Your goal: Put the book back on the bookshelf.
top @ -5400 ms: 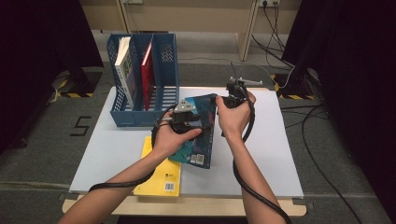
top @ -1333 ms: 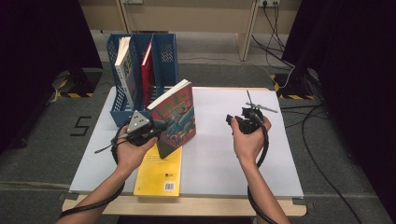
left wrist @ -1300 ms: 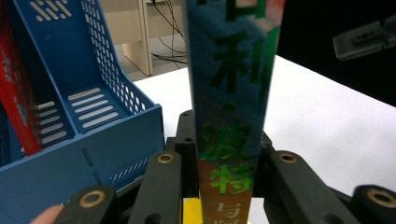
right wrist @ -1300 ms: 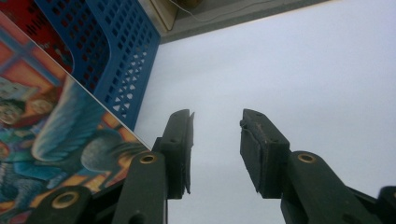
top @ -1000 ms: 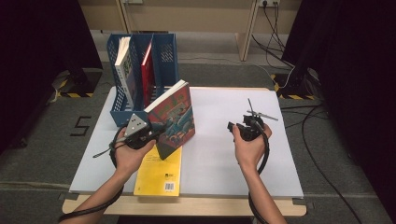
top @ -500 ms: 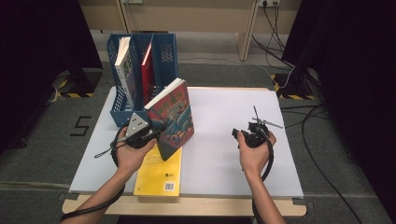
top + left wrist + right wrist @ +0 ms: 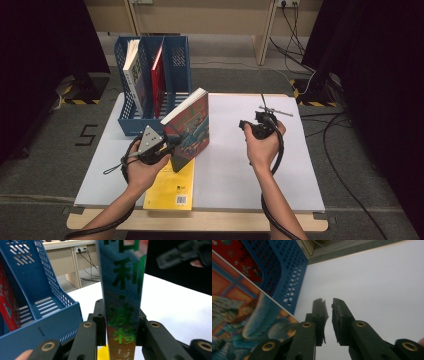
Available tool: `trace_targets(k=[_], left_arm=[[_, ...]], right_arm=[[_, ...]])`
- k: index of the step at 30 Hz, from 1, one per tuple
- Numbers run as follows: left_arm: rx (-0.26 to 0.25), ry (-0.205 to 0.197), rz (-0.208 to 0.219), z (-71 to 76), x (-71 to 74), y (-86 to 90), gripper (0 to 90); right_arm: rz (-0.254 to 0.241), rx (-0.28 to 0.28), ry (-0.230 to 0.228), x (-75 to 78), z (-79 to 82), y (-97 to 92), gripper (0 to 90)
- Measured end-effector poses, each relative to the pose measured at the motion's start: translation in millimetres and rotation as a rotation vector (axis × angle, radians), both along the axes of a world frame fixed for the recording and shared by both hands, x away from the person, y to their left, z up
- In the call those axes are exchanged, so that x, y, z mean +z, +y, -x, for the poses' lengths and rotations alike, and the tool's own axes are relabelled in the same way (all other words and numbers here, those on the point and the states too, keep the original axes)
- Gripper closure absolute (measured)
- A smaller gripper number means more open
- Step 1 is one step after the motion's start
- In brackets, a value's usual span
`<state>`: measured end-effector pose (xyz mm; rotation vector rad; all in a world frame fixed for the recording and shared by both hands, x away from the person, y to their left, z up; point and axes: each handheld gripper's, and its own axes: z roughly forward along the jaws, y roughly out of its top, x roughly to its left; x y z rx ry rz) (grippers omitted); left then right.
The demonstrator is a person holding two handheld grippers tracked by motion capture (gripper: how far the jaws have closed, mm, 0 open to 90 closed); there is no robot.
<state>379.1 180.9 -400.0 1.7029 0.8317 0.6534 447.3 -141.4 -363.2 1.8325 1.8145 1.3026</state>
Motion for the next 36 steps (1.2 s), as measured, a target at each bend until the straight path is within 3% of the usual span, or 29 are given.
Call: trace_targets(k=[7, 13, 15, 18, 26, 34, 36], left_arm=[[-0.016, -0.002, -0.005, 3.2, -0.1, -1.6, 72.9], [-0.025, -0.005, -0.012, 5.4, -0.2, -3.2, 73.1], [-0.032, -0.008, -0.016, 6.9, -0.3, -4.6, 73.2], [-0.040, -0.010, -0.021, 8.1, -0.1, -6.4, 73.3], [-0.056, -0.013, -0.030, 9.2, 0.9, -9.0, 72.4], [-0.034, -0.021, 0.022, 4.8, 4.6, -14.4, 62.8], [-0.022, -0.039, 0.035, 4.0, 5.1, -17.8, 60.2]], right_arm=[[-0.004, 0.076, -0.024, 18.8, -21.6, 38.0, 84.2], [-0.006, 0.094, -0.042, 24.9, -27.6, 57.2, 81.3], [-0.004, 0.094, -0.068, 28.4, -30.9, 63.5, 78.3], [0.001, 0.097, -0.085, 30.5, -33.1, 66.3, 77.4], [0.006, 0.105, -0.080, 29.8, -33.6, 68.2, 82.7], [0.015, 0.106, -0.076, 31.3, -32.8, 70.0, 83.1], [0.014, 0.104, -0.074, 31.6, -32.6, 70.3, 83.0]])
